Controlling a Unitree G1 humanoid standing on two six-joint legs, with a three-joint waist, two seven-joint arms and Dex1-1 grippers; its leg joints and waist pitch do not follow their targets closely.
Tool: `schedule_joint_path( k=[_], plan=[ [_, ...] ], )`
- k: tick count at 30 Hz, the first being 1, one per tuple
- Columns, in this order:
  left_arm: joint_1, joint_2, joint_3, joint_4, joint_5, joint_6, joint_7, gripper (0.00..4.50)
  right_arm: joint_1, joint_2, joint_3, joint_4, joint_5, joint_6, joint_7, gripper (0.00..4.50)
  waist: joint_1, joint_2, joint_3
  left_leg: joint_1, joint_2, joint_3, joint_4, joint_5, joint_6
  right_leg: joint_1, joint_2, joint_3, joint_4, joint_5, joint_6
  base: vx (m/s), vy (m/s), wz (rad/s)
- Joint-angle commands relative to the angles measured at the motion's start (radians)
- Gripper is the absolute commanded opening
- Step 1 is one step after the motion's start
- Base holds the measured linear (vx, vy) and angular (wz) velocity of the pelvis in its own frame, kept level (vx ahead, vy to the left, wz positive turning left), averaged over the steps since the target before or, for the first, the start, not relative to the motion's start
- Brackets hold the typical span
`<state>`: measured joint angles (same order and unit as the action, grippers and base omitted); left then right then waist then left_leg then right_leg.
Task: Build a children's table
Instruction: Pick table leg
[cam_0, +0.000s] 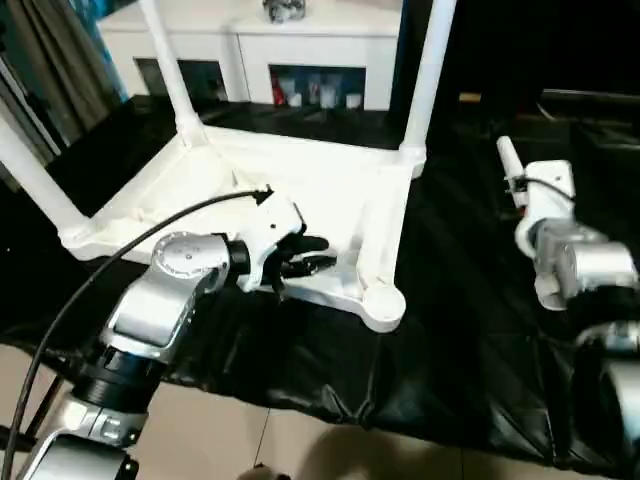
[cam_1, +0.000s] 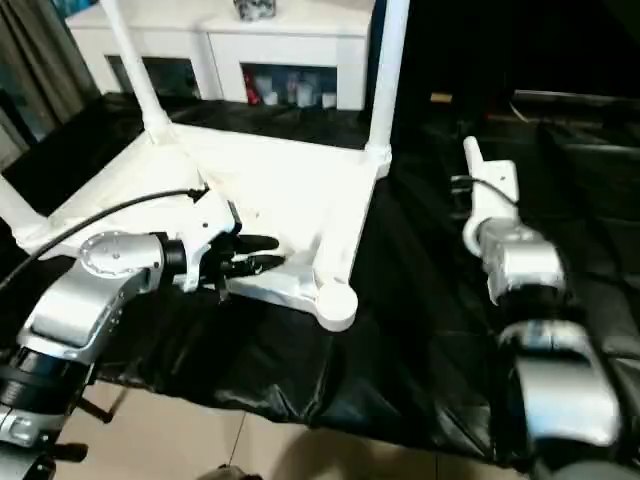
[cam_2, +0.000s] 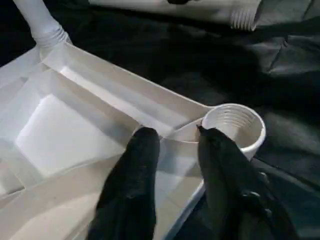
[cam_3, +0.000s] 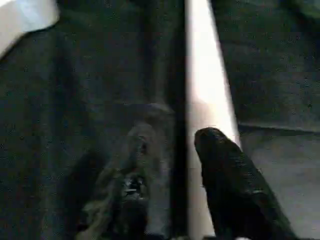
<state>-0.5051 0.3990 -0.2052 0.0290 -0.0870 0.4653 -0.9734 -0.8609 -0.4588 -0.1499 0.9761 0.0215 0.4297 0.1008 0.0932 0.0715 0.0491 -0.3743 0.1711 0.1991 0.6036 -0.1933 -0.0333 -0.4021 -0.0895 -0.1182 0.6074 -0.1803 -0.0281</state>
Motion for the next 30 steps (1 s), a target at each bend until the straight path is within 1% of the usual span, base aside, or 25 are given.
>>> schedule_joint_path(
  k=[1, 2, 3, 4, 5, 6, 7, 8, 9, 10, 11, 12, 13, 14, 15, 16, 17, 18, 19, 21, 22, 23, 24, 26, 30],
  plan=[
    [0.013, 0.017, 0.011, -0.035, -0.015, 0.031, -0.006, 1.86, -0.023, -0.014, -0.003, 0.053, -0.018, -0.037, -0.019, 1.95, 0.006, -0.017, -0.072, 0.008, 0.051, -0.029, -0.054, -0.117, 0.051, 0.06, -0.075, 0.059, -0.063, -0.165, -0.223, 0.0, 0.0, 0.0],
    [0.016, 0.023, 0.012, -0.042, -0.02, 0.036, -0.007, 1.97, -0.03, -0.017, -0.002, 0.07, -0.021, -0.045, -0.02, 2.01, 0.008, -0.018, -0.07, 0.007, 0.05, -0.028, -0.054, -0.124, 0.053, 0.06, -0.073, 0.058, -0.065, -0.18, -0.218, 0.0, 0.0, 0.0],
    [0.016, 0.023, 0.012, -0.042, -0.02, 0.036, -0.007, 1.97, -0.03, -0.017, -0.002, 0.071, -0.021, -0.045, -0.02, 2.01, 0.008, -0.017, -0.072, 0.008, 0.051, -0.029, -0.053, -0.125, 0.052, 0.06, -0.075, 0.058, -0.063, -0.184, -0.219, 0.0, 0.0, 0.0],
    [0.021, 0.035, 0.013, -0.056, -0.028, 0.051, -0.01, 2.09, -0.043, -0.025, 0.004, 0.112, -0.029, -0.065, -0.02, 2.17, 0.008, -0.016, -0.071, 0.007, 0.052, -0.029, -0.053, -0.13, 0.052, 0.059, -0.074, 0.057, -0.064, -0.195, -0.216, 0.0, 0.0, 0.0],
    [0.021, 0.036, 0.013, -0.057, -0.029, 0.052, -0.01, 2.18, -0.044, -0.025, 0.005, 0.115, -0.03, -0.066, -0.02, 2.28, 0.008, -0.018, -0.071, 0.006, 0.052, -0.03, -0.054, -0.137, 0.05, 0.06, -0.074, 0.057, -0.064, -0.203, -0.217, 0.0, 0.0, 0.0],
    [0.021, 0.036, 0.013, -0.057, -0.029, 0.052, -0.01, 2.18, -0.044, -0.025, 0.005, 0.115, -0.03, -0.066, -0.02, 2.28, 0.008, -0.018, -0.07, 0.006, 0.051, -0.03, -0.054, -0.14, 0.051, 0.059, -0.072, 0.056, -0.066, -0.208, -0.215, 0.0, 0.0, 0.0],
    [0.026, 0.048, 0.014, -0.073, -0.036, 0.068, -0.014, 2.38, -0.058, -0.031, 0.008, 0.16, -0.039, -0.09, -0.019, 2.4, 0.009, -0.02, -0.072, 0.006, 0.054, -0.031, -0.053, -0.143, 0.048, 0.059, -0.076, 0.056, -0.061, -0.214, -0.217, 0.0, 0.0, 0.0],
    [0.028, 0.053, 0.014, -0.082, -0.04, 0.073, -0.017, 2.43, -0.063, -0.032, 0.01, 0.181, -0.043, -0.103, -0.01, 2.45, 0.01, -0.024, -0.069, 0.007, 0.053, -0.03, -0.053, -0.15, 0.049, 0.057, -0.075, 0.056, -0.064, -0.229, -0.217, 0.0, 0.0, 0.0],
    [0.029, 0.061, 0.012, -0.094, -0.037, 0.077, -0.016, 2.43, -0.075, -0.032, 0.013, 0.223, -0.041, -0.129, 0.016, 2.45, 0.011, -0.027, -0.068, 0.007, 0.052, -0.029, -0.054, -0.152, 0.05, 0.056, -0.075, 0.056, -0.067, -0.239, -0.214, 0.0, 0.0, 0.0],
    [0.029, 0.063, 0.011, -0.096, -0.034, 0.076, -0.015, 2.48, -0.076, -0.031, 0.013, 0.229, -0.039, -0.132, 0.024, 2.55, 0.013, -0.029, -0.069, 0.006, 0.054, -0.03, -0.054, -0.153, 0.051, 0.057, -0.077, 0.057, -0.063, -0.244, -0.215, 0.0, 0.0, 0.0],
    [0.03, 0.067, 0.009, -0.1, -0.029, 0.075, -0.012, 2.56, -0.078, -0.029, 0.013, 0.243, -0.038, -0.134, 0.036, 2.69, 0.013, -0.037, -0.067, 0.005, 0.054, -0.029, -0.054, -0.149, 0.055, 0.056, -0.075, 0.057, -0.065, -0.243, -0.212, 0.0, 0.0, 0.0],
    [0.031, 0.07, 0.009, -0.102, -0.027, 0.074, -0.011, 2.67, -0.078, -0.028, 0.012, 0.25, -0.037, -0.133, 0.04, 2.76, 0.016, -0.033, -0.068, 0.005, 0.055, -0.03, -0.054, -0.145, 0.055, 0.057, -0.077, 0.057, -0.061, -0.24, -0.214, 0.0, 0.0, 0.0],
    [0.036, 0.081, 0.007, -0.11, -0.027, 0.077, -0.007, 2.81, -0.082, -0.024, 0.013, 0.269, -0.042, -0.134, 0.039, 2.87, 0.019, -0.038, -0.069, 0.006, 0.057, -0.029, -0.054, -0.136, 0.057, 0.055, -0.076, 0.058, -0.06, -0.231, -0.216, 0.0, 0.0, 0.0],
    [0.039, 0.086, 0.009, -0.119, -0.031, 0.084, -0.008, 2.82, -0.084, -0.025, 0.016, 0.278, -0.048, -0.121, 0.03, 2.99, 0.021, -0.043, -0.069, 0.006, 0.057, -0.029, -0.054, -0.129, 0.059, 0.055, -0.076, 0.058, -0.059, -0.225, -0.217, 0.0, 0.0, 0.0],
    [0.043, 0.091, 0.01, -0.133, -0.037, 0.096, -0.011, 2.82, -0.088, -0.028, 0.017, 0.29, -0.052, -0.099, 0.02, 2.99, 0.024, -0.039, -0.069, 0.007, 0.058, -0.03, -0.054, -0.123, 0.057, 0.053, -0.075, 0.059, -0.056, -0.216, -0.222, 0.0, 0.0, 0.0],
    [0.045, 0.095, 0.011, -0.143, -0.041, 0.104, -0.011, 2.82, -0.091, -0.029, 0.014, 0.298, -0.05, -0.083, 0.018, 2.99, 0.026, -0.04, -0.069, 0.008, 0.059, -0.03, -0.054, -0.121, 0.053, 0.053, -0.075, 0.059, -0.053, -0.206, -0.227, 0.0, 0.0, 0.0],
    [0.047, 0.1, 0.011, -0.155, -0.046, 0.115, -0.01, 2.82, -0.097, -0.032, 0.014, 0.311, -0.054, -0.067, 0.017, 2.99, 0.027, -0.045, -0.067, 0.008, 0.059, -0.028, -0.055, -0.123, 0.052, 0.052, -0.074, 0.06, -0.053, -0.202, -0.23, 0.0, 0.0, 0.0],
    [0.049, 0.105, 0.013, -0.161, -0.05, 0.12, -0.011, 2.82, -0.101, -0.033, 0.016, 0.319, -0.058, -0.064, 0.016, 2.99, 0.029, -0.045, -0.067, 0.009, 0.059, -0.028, -0.055, -0.126, 0.05, 0.051, -0.075, 0.06, -0.053, -0.203, -0.231, 0.0, 0.0, 0.0],
    [0.051, 0.109, 0.014, -0.167, -0.053, 0.124, -0.012, 2.82, -0.105, -0.035, 0.011, 0.324, -0.056, -0.068, 0.009, 2.99, 0.032, -0.044, -0.065, 0.008, 0.058, -0.028, -0.056, -0.133, 0.045, 0.051, -0.076, 0.061, -0.054, -0.21, -0.229, 0.0, 0.0, 0.0],
    [0.054, 0.116, 0.016, -0.177, -0.058, 0.132, -0.015, 2.82, -0.114, -0.038, -0.004, 0.328, -0.045, -0.085, 0.004, 2.99, 0.034, -0.048, -0.065, 0.008, 0.059, -0.028, -0.057, -0.14, 0.037, 0.052, -0.078, 0.062, -0.054, -0.211, -0.225, 0.0, 0.0, 0.0],
    [0.055, 0.119, 0.017, -0.18, -0.06, 0.134, -0.017, 2.82, -0.118, -0.04, -0.007, 0.33, -0.043, -0.091, 0.001, 2.99, 0.034, -0.048, -0.064, 0.008, 0.059, -0.029, -0.057, -0.145, 0.035, 0.051, -0.078, 0.062, -0.055, -0.217, -0.223, 0.0, 0.0, 0.0],
    [0.056, 0.124, 0.02, -0.179, -0.062, 0.135, -0.019, 2.82, -0.128, -0.045, -0.009, 0.33, -0.043, -0.102, -0.003, 2.99, 0.038, -0.05, -0.065, 0.01, 0.058, -0.028, -0.056, -0.153, 0.03, 0.051, -0.08, 0.062, -0.055, -0.232, -0.22, 0.0, 0.0, 0.0],
    [0.056, 0.129, 0.019, -0.18, -0.063, 0.137, -0.02, 2.82, -0.135, -0.047, -0.009, 0.333, -0.043, -0.108, -0.003, 2.99, 0.038, -0.05, -0.063, 0.009, 0.058, -0.028, -0.057, -0.157, 0.029, 0.05, -0.079, 0.062, -0.057, -0.24, -0.218, 0.0, 0.0, 0.0],
    [0.057, 0.135, 0.02, -0.185, -0.066, 0.142, -0.019, 2.82, -0.144, -0.052, -0.006, 0.334, -0.046, -0.117, -0.005, 2.99, 0.042, -0.053, -0.063, 0.009, 0.058, -0.028, -0.057, -0.158, 0.026, 0.05, -0.079, 0.063, -0.057, -0.251, -0.206, 0.0, 0.0, 0.0],
    [0.054, 0.143, 0.022, -0.194, -0.074, 0.153, -0.018, 2.82, -0.159, -0.062, -0.009, 0.333, -0.049, -0.131, -0.023, 2.99, 0.048, -0.052, -0.065, 0.008, 0.057, -0.028, -0.056, -0.136, 0.026, 0.049, -0.077, 0.063, -0.051, -0.217, -0.209, 0.0, 0.0, 0.0]
  ],
)
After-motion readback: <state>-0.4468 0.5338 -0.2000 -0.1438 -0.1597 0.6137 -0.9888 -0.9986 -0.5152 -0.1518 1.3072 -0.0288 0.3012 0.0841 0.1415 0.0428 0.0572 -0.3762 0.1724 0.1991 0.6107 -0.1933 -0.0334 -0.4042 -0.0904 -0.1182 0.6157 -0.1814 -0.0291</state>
